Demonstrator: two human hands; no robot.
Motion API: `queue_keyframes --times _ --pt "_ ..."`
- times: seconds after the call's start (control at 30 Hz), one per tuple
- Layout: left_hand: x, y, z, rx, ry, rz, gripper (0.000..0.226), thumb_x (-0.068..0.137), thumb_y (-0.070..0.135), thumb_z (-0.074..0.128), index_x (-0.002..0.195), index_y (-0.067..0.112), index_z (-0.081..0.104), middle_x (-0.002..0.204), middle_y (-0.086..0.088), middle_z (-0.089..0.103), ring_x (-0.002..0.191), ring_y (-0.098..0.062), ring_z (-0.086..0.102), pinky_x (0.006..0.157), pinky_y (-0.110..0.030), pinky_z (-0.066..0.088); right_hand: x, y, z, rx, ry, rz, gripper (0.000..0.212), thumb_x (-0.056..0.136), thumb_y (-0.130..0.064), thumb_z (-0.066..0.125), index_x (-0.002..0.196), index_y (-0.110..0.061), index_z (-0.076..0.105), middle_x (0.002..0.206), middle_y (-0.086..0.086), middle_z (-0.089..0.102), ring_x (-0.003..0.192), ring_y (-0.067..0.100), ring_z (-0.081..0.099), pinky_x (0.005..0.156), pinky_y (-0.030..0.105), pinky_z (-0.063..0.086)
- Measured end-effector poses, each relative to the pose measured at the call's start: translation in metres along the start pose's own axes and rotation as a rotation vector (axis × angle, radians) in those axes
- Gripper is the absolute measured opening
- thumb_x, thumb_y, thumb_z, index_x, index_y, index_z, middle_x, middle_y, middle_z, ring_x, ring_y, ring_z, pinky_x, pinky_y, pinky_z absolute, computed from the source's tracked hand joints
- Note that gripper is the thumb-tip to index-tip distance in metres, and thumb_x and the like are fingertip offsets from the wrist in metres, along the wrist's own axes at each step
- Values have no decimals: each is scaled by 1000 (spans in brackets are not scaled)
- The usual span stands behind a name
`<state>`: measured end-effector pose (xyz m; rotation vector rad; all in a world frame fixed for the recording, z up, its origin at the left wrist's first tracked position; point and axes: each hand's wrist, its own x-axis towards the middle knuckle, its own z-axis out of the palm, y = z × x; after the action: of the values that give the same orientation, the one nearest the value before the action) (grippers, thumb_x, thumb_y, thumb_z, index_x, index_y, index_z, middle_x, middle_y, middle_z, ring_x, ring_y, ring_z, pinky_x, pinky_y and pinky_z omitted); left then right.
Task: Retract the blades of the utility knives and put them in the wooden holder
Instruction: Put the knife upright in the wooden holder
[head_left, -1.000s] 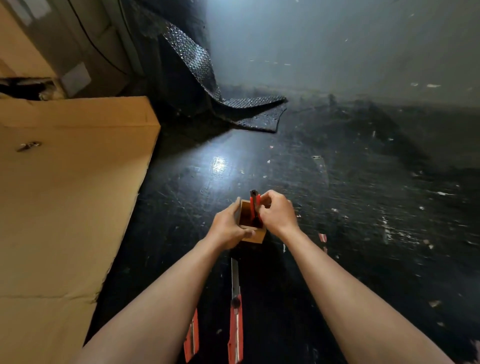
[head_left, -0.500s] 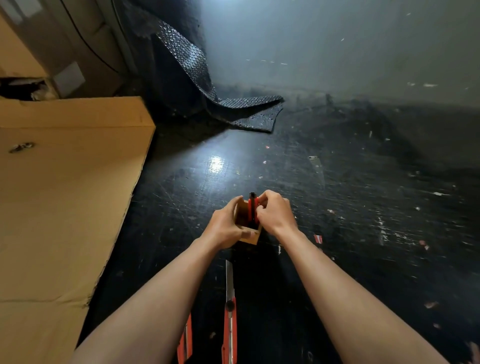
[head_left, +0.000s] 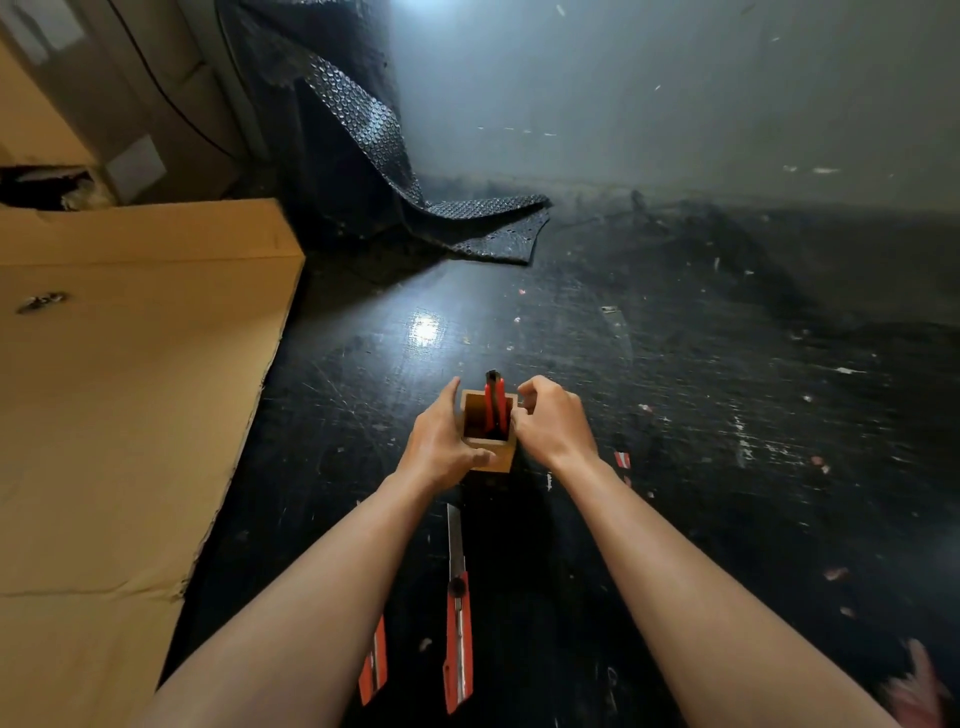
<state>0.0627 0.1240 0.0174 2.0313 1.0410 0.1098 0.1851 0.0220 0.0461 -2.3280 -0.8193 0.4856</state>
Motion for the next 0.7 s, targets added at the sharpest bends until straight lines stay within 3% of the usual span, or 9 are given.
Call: queue_keyframes --times 0.13,0.27,0.4,0.5,0.7 --pt "-27 -14 2 23 87 25 108 73 24 91 160 19 27 159 -10 43 147 -28 40 117 -43 36 -34 1 -2 -31 -24 32 25 91 -17 66 116 -16 66 107 7 71 101 26 66 85 43 56" --pt "-71 -33 9 20 94 41 77 83 22 82 149 16 45 143 -9 56 132 -23 53 104 -29 40 -74 6 14 -57 -93 65 28 93 -22 67 121 -20 64 113 4 70 104 23 67 86 43 57" --pt "-107 -62 19 55 10 -20 57 85 18 79 138 17 58 129 -5 67 122 -21 63 103 -38 54 -110 17 37 -67 -214 124 35 94 -23 67 128 -21 62 120 4 69 111 22 66 92 43 56" --pt "-125 -82 25 86 -70 -91 49 86 15 77 133 15 62 123 -5 70 114 -19 67 97 -36 57 -136 27 57 -78 -351 172 37 94 -22 66 131 -21 61 123 4 67 110 20 65 94 43 56" --pt "-149 -102 41 45 -225 -189 40 90 8 73 129 9 65 114 -6 74 105 -17 71 90 -29 60 -179 42 90 -48 -415 205 26 94 -21 66 120 -20 68 107 0 72 87 12 68 78 32 58"
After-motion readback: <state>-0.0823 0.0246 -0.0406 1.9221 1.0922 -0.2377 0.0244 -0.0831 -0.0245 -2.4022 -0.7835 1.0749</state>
